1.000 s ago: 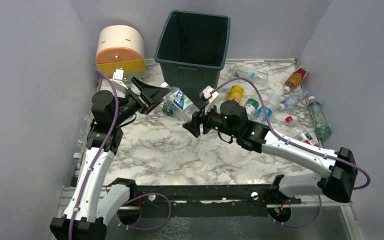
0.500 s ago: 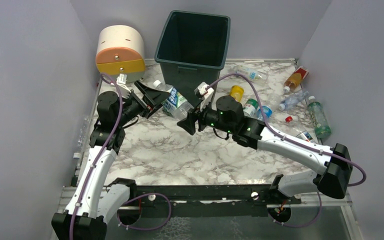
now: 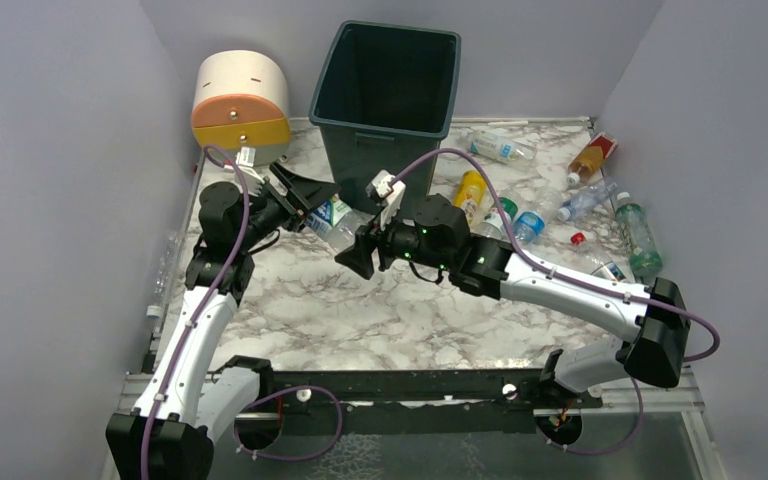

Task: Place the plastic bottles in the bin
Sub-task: Pick up the plastic bottle at the center of the board, then place the plastic bottle in the trash bin.

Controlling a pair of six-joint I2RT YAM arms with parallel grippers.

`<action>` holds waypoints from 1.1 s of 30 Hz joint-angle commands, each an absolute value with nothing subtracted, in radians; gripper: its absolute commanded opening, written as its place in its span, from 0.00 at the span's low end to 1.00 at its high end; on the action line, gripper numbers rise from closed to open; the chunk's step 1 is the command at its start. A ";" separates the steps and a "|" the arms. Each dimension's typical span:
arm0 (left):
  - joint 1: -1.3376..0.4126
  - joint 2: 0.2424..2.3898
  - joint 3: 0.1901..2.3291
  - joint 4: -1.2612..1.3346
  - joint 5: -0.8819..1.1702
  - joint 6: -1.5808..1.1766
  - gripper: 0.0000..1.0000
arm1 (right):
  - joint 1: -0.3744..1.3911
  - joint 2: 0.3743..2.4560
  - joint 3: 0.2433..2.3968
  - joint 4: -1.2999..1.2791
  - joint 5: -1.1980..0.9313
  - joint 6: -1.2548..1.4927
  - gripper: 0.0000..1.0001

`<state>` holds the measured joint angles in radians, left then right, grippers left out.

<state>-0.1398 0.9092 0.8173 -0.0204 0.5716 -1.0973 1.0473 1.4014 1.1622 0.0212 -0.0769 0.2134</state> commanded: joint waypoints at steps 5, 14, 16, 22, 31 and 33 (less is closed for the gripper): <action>-0.143 0.914 0.822 0.028 0.580 -1.097 0.50 | 1.051 1.403 1.195 0.041 -0.056 0.223 0.66; -0.143 0.984 0.920 0.053 0.574 -1.091 0.49 | 1.051 1.258 1.206 -0.096 0.019 0.236 1.00; -0.143 1.024 0.970 0.072 0.575 -1.091 0.49 | 1.050 1.189 1.201 -0.156 0.063 0.240 0.99; -0.143 1.221 1.225 0.144 0.564 -1.091 0.49 | 1.051 1.009 1.170 -0.306 0.171 0.248 0.99; -0.146 1.668 1.766 0.319 0.496 -1.092 0.53 | 1.051 0.948 1.077 -0.331 0.174 0.334 0.99; -0.153 1.776 1.864 0.357 0.482 -1.087 0.56 | 1.050 0.949 1.062 -0.325 0.165 0.349 0.99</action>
